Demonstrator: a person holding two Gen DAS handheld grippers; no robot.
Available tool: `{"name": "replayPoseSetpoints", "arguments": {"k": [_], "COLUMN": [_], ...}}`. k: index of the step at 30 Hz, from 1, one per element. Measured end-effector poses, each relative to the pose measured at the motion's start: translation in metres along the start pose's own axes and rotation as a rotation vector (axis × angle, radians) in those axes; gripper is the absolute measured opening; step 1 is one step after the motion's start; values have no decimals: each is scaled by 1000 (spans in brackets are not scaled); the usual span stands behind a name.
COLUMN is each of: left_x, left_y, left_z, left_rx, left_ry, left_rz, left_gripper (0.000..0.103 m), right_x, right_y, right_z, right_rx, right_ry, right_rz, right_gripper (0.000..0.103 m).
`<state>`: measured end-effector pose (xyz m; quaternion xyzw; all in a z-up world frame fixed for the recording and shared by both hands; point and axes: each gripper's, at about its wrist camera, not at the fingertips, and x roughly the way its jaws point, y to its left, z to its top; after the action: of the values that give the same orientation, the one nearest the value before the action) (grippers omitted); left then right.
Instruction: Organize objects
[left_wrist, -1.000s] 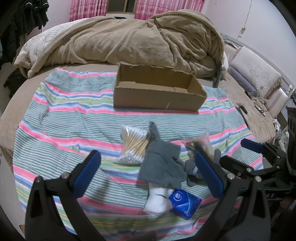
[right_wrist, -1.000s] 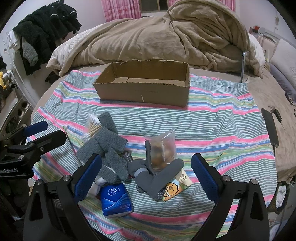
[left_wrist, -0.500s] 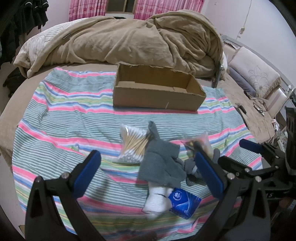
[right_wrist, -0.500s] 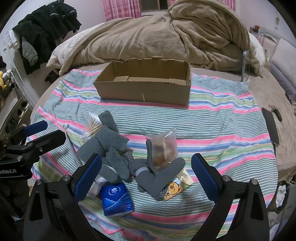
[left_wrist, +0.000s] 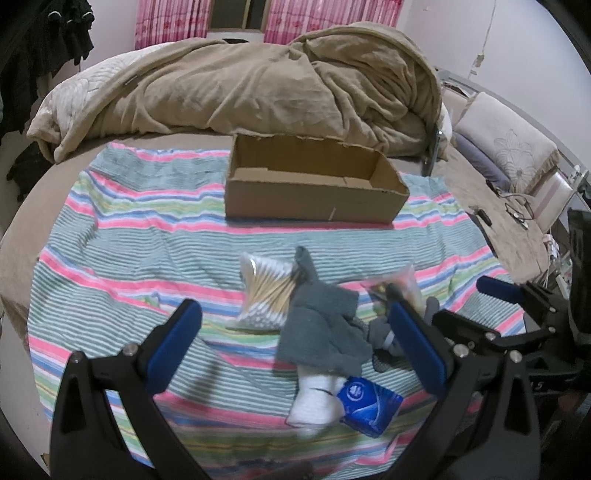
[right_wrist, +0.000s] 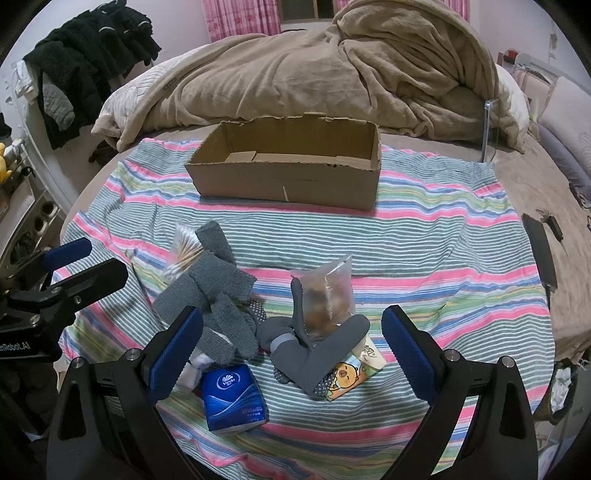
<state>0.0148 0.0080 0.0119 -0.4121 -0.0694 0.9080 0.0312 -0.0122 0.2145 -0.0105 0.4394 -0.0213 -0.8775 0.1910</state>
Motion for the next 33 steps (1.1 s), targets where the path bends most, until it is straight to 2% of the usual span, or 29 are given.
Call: {"name": "replayPoseSetpoints", "arguments": {"k": [16, 33], "left_x": [15, 76], "left_y": [10, 46], "left_z": [-1, -4], "left_rx": [-19, -36], "left_ry": [31, 143], "left_rz": [-19, 7], "left_gripper": [102, 102], "right_x": [14, 58], "right_y": [-12, -40], "right_z": [6, 2], "right_rx": [28, 73], "right_ry": [27, 111], "right_rz": [-6, -27], "right_gripper": [99, 99]}}
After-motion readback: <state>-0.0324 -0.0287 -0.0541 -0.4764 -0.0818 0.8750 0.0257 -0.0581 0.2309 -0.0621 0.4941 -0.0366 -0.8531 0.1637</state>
